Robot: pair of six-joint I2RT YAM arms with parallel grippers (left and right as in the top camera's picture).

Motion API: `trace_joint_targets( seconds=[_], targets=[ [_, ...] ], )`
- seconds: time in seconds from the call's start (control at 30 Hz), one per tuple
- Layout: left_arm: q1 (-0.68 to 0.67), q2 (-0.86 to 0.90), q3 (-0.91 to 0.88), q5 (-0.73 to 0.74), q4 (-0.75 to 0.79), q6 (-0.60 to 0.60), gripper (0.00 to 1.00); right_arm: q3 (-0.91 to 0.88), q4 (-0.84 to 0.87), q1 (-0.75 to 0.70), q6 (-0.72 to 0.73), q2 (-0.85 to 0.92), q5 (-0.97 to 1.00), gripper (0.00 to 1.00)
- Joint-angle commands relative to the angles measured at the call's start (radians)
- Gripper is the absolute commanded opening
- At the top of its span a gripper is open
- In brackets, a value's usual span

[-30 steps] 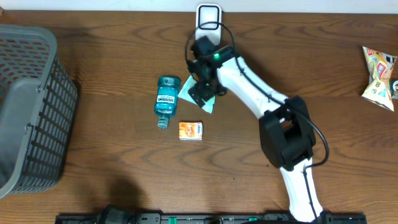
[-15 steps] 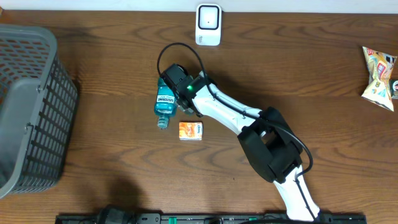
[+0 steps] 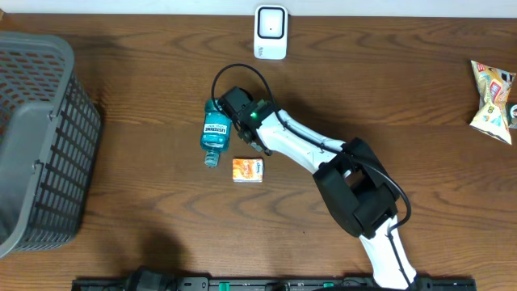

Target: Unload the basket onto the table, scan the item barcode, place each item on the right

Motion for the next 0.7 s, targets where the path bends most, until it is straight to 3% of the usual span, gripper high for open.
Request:
trace_joint_targets(
  seconds=[0.0, 0.17, 0.23, 0.33, 0.47, 0.67],
  targets=[
    [0.000, 0.006, 0.003, -0.006, -0.078, 0.017, 0.98, 0.088, -0.198, -0.046, 0.049, 0.077, -0.283, 0.01],
    [0.000, 0.006, 0.003, -0.006, -0.078, 0.017, 0.98, 0.379, -0.597, -0.152, -0.187, 0.034, -0.912, 0.01],
    [0.000, 0.006, 0.003, -0.006, -0.078, 0.017, 0.98, 0.405, -0.738, -0.209, -0.317, 0.034, -1.151, 0.01],
    [0.000, 0.006, 0.003, -0.006, -0.078, 0.017, 0.98, 0.398, -0.890, -0.270, -0.414, 0.035, -1.361, 0.01],
    [0.000, 0.006, 0.003, -0.006, -0.078, 0.017, 0.98, 0.393, -0.916, -0.293, -0.425, 0.035, -1.521, 0.01],
    [0.000, 0.006, 0.003, -0.006, -0.078, 0.017, 0.98, 0.392, -0.916, -0.283, -0.637, 0.035, -1.716, 0.01]
  ],
)
